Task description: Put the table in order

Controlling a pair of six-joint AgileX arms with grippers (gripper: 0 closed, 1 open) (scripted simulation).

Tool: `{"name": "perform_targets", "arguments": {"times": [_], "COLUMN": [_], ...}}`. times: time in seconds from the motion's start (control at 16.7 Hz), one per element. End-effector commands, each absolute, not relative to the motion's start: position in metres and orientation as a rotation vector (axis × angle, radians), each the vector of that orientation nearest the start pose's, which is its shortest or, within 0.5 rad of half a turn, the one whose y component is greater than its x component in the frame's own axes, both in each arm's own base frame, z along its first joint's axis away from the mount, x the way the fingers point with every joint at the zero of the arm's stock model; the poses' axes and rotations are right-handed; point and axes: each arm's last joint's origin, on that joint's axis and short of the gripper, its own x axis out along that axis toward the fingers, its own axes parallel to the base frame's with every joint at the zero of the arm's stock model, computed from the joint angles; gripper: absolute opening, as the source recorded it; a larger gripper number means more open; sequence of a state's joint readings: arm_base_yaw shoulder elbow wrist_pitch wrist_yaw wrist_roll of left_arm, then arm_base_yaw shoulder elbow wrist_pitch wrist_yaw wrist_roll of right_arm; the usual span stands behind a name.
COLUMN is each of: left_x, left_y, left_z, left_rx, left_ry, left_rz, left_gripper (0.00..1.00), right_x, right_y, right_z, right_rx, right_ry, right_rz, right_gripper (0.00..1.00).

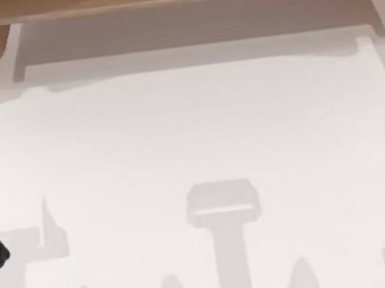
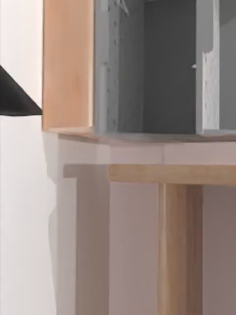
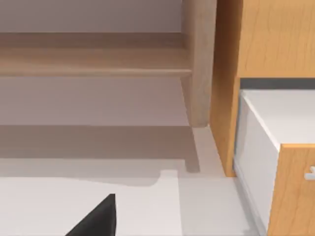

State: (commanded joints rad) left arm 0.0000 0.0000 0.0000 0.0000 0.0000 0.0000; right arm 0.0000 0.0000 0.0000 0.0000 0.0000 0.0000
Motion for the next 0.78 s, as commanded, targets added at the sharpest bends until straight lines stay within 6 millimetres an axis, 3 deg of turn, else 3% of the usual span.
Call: {"name": "perform_targets", "arguments": {"times": [0.18,0.36,0.6,0.78], "left_x": [0.106,0.106,0.106,0.106], "left_y": [-0.001,-0.001,-0.001,-0.001], "left_z": [0.160,0.160,0.160,0.160], "left_rx": [0.000,0.000,0.000,0.000], "left_ry": [0.000,0.000,0.000,0.000], "left_rz": [0.000,0.000,0.000,0.000], "left_gripper": [1.00,1.00,1.00,1.00], "right_x": [0.106,0.107,0.118,0.147], "right_y": [-0.002,-0.005,-0.015,-0.028], "right_z": [0.162,0.177,0.225,0.276], "right_rx": [0.000,0.002,0.016,0.036], "right_ry": [0.009,0.088,0.283,0.453], "right_rz": [-0.004,-0.042,-0.124,-0.192], "right_gripper": [1.00,1.00,1.00,1.00]}}
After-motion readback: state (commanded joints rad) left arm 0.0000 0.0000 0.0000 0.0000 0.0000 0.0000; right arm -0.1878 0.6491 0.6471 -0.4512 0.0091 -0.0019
